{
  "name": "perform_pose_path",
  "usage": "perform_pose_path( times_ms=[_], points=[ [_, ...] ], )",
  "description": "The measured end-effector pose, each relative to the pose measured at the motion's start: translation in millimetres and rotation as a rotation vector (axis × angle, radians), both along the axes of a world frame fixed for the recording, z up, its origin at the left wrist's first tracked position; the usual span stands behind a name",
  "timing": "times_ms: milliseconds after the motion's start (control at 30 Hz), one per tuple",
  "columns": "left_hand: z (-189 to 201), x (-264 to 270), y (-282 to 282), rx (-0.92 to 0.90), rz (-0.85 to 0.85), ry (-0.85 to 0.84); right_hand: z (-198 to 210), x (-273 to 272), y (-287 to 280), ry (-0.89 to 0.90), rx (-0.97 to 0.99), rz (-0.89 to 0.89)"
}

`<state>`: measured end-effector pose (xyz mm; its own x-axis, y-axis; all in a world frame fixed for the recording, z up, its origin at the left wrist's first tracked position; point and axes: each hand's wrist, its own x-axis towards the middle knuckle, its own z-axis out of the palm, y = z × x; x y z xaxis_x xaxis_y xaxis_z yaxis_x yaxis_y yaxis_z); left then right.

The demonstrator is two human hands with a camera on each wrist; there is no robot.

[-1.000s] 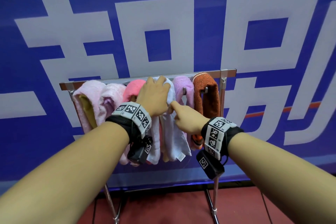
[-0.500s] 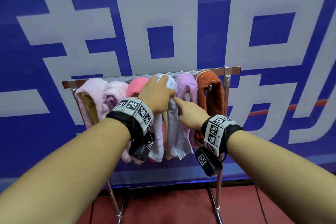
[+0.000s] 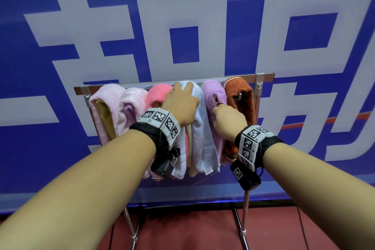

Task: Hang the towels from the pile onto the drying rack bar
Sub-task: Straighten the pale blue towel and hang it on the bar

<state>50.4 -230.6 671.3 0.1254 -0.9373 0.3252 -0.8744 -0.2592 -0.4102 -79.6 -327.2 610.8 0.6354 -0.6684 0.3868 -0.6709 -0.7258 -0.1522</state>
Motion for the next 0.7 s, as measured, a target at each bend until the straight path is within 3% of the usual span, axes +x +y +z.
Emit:
perform_pose_path(
  times_ms=[167, 467, 700],
  points=[
    [-6.6, -5.3, -3.7, -0.019, 0.023, -0.104, 13.6, -15.9, -3.2, 0.025, -0.129, -0.047],
    [-7.0, -17.0, -10.2, -0.014, 0.109, -0.158, 39.5, -32.1, 2.0, -0.012, -0.115, -0.007],
    [-11.6, -27.4, -28.9, -0.056, 0.22, -0.183, 36.6, -31.1, 5.0, 0.001, -0.155, 0.002]
  ],
)
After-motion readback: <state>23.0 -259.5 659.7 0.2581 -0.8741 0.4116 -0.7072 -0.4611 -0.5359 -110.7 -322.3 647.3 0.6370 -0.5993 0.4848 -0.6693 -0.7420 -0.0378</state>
